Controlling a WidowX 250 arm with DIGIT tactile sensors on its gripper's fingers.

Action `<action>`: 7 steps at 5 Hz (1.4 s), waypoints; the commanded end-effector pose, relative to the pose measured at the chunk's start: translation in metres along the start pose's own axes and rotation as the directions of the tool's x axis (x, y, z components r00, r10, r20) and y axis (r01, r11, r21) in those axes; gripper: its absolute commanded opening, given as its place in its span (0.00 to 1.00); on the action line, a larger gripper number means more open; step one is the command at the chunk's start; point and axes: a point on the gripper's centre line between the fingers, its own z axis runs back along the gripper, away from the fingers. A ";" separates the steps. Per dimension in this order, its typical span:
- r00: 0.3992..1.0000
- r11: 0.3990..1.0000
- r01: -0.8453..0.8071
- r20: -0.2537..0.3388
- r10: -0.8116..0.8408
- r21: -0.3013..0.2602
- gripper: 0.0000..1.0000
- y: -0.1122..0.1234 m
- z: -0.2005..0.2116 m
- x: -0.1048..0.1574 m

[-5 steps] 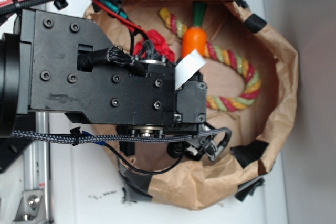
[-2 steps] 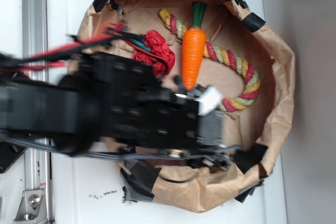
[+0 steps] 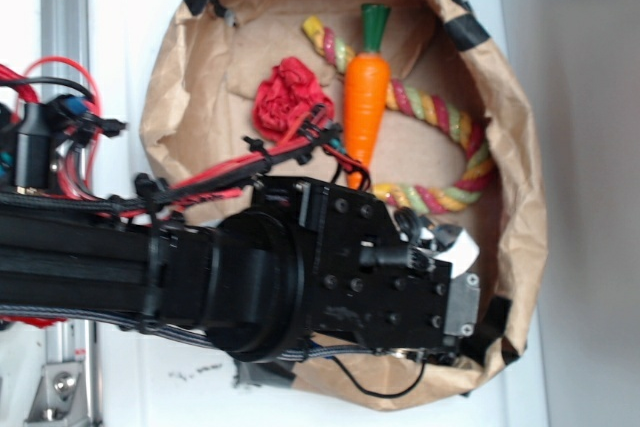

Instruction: Grab the black box.

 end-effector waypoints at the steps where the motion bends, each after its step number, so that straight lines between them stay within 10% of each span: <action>1: 0.999 0.997 0.015 0.030 -0.013 -0.076 0.00 -0.010 0.026 0.016; 3: 0.949 0.969 0.223 0.248 -0.192 -0.104 0.00 0.054 0.119 0.045; 5: 0.903 0.919 0.394 0.191 -0.386 -0.008 0.00 0.097 0.184 0.054; 7: 0.873 0.875 0.477 0.070 -0.483 0.087 0.00 0.068 0.166 0.044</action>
